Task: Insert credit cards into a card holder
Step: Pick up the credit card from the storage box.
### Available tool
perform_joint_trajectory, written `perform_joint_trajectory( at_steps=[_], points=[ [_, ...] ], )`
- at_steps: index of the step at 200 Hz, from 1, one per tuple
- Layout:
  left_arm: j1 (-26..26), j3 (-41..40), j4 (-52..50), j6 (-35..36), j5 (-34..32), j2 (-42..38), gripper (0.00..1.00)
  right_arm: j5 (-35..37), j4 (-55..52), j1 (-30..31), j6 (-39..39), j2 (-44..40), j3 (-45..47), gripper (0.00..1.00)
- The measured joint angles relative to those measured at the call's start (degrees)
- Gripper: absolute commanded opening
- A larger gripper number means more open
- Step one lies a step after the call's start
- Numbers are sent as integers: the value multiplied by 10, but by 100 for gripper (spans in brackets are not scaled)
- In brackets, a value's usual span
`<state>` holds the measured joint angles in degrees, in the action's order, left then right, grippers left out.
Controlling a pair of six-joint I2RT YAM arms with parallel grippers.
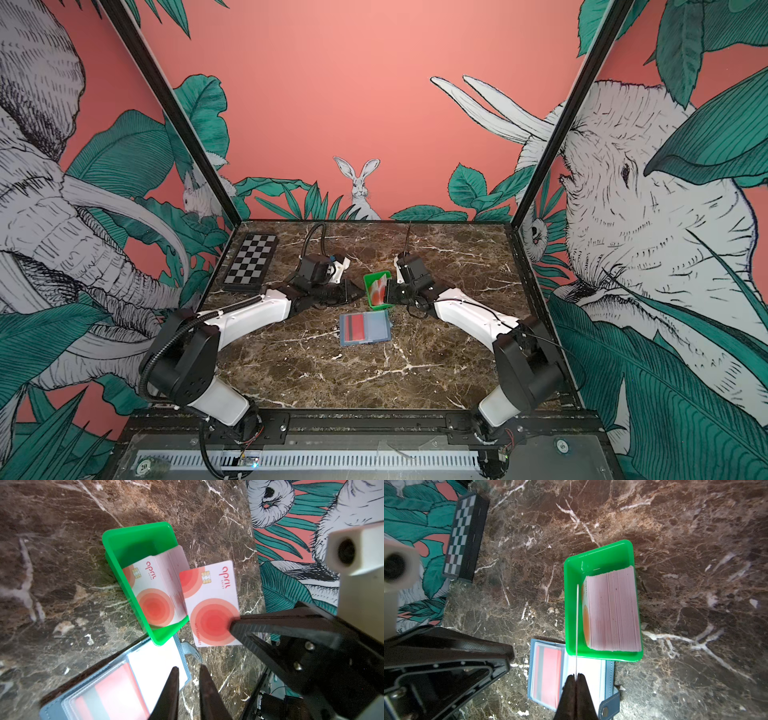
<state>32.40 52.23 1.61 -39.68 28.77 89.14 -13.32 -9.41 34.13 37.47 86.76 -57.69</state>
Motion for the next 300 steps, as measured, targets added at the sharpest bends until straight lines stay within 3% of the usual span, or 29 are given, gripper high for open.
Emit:
perform_joint_trajectory(
  at_steps=[61,118,225,300],
  points=[
    [-1,-147,191,-94,65,-42,21,-53,35,0,34,-78,49,0],
    [-1,-233,399,-193,103,-45,23,-118,97,0,87,-117,103,0],
    [-1,-243,584,-288,128,4,25,-180,177,0,152,-136,132,0],
    [-1,-243,618,-311,129,8,18,-193,183,0,160,-133,136,0]
  ],
)
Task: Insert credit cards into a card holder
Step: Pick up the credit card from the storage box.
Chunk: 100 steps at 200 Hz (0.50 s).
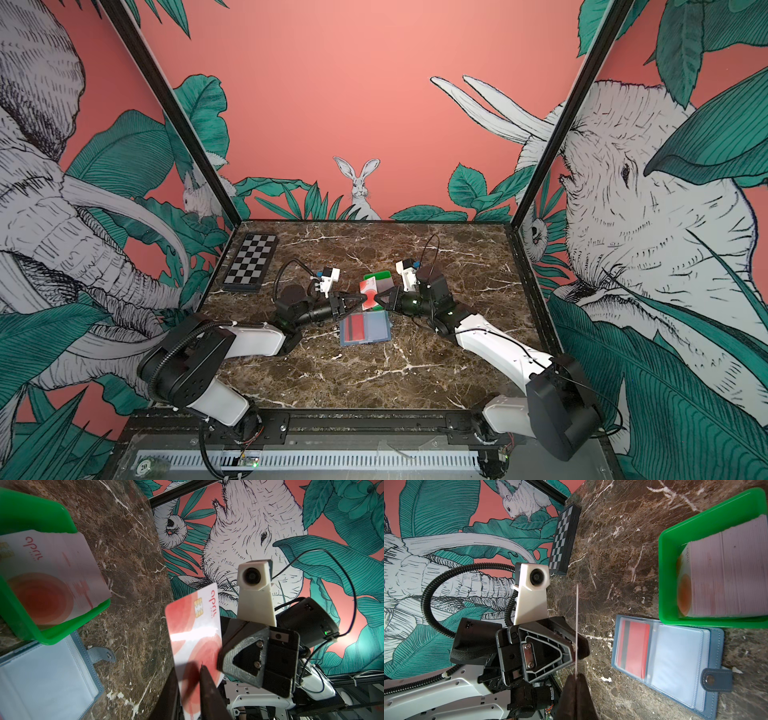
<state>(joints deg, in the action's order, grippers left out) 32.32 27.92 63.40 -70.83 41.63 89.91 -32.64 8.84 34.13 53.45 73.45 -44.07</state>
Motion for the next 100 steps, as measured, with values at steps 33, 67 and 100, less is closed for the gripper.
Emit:
perform_joint_trajectory(
  at_steps=[33,67,100],
  points=[
    [-3,0,-2,-1,-2,0,11,0,-2,0,0,9,0,5],
    [-5,0,-2,0,-1,0,3,9,-11,-1,-2,20,1,10],
    [-5,-4,-5,3,0,-4,0,12,-28,-1,-14,23,4,17]
  ],
)
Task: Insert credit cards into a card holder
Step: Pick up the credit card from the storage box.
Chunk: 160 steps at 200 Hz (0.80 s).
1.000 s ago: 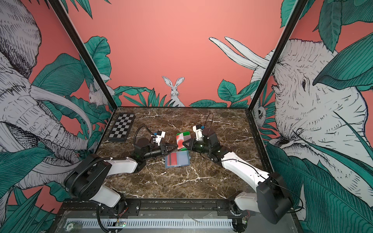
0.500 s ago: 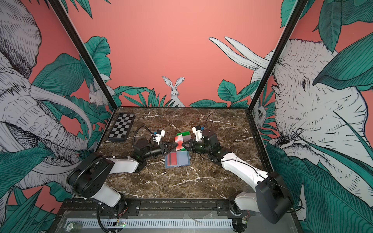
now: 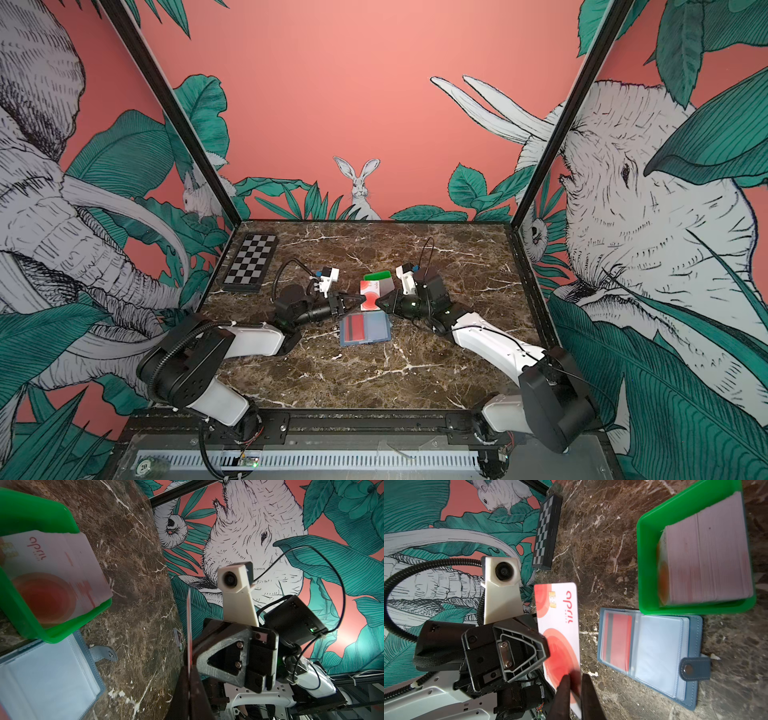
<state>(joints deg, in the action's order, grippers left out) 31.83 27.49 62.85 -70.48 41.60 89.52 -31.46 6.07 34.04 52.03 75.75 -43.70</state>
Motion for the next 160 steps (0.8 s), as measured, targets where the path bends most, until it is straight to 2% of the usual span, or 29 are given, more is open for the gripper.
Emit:
perform_joint_trajectory(
  at_steps=[47,80,160],
  points=[
    [0,-24,-69,32,-13,-36,0,17,-36,6,-28,0,0,23],
    [0,-44,-114,47,-39,-61,0,57,-83,27,-64,3,0,25],
    [28,-98,-127,43,-109,-37,0,164,-176,64,-132,63,0,21]
  ],
)
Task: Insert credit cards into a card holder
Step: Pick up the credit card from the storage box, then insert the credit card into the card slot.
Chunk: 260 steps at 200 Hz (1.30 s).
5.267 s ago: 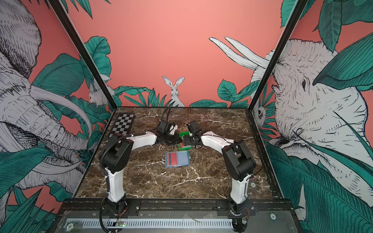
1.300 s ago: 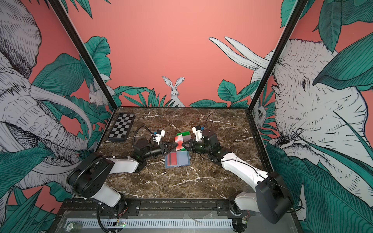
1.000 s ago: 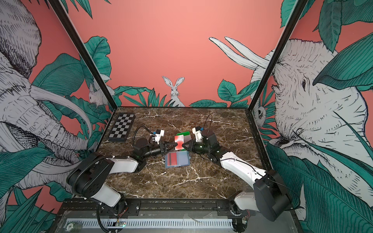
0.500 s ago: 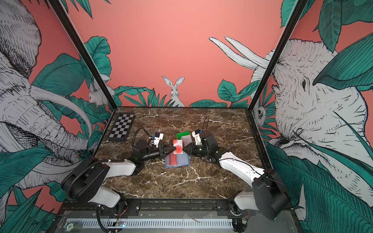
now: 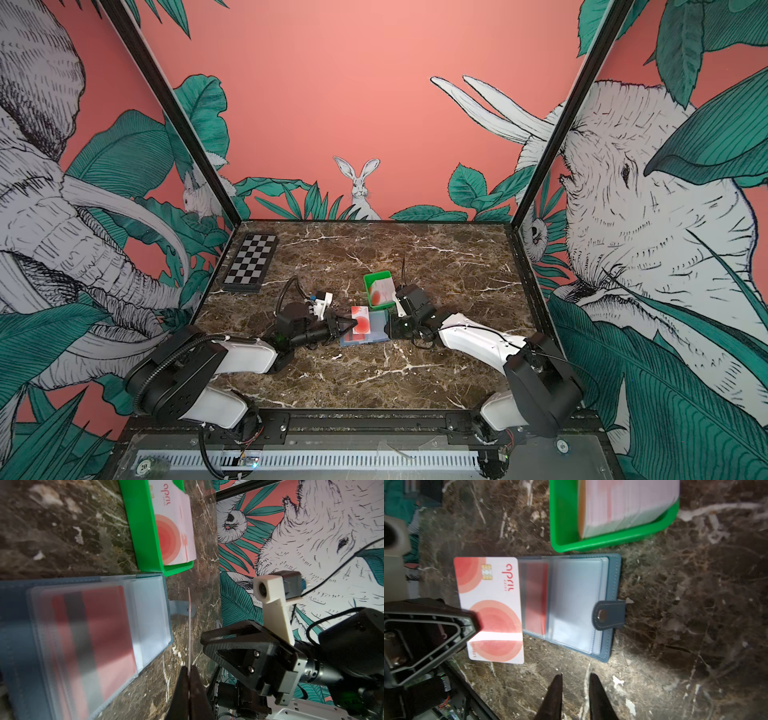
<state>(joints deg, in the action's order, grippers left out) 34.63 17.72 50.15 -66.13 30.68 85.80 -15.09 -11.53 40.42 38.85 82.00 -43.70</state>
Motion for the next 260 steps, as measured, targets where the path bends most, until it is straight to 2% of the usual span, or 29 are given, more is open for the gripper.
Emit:
perform_joint_trajectory(
  at_steps=[88,120,203,260],
  points=[
    [3,-2,39,-3,-18,71,0,27,3,3,-10,67,-2,17],
    [3,7,31,7,-18,71,0,28,8,3,-10,83,-12,19],
    [-5,29,-67,57,-11,30,0,34,23,3,-10,111,-29,19],
    [-6,29,-71,60,-8,35,0,39,23,3,-12,116,-29,17]
  ],
)
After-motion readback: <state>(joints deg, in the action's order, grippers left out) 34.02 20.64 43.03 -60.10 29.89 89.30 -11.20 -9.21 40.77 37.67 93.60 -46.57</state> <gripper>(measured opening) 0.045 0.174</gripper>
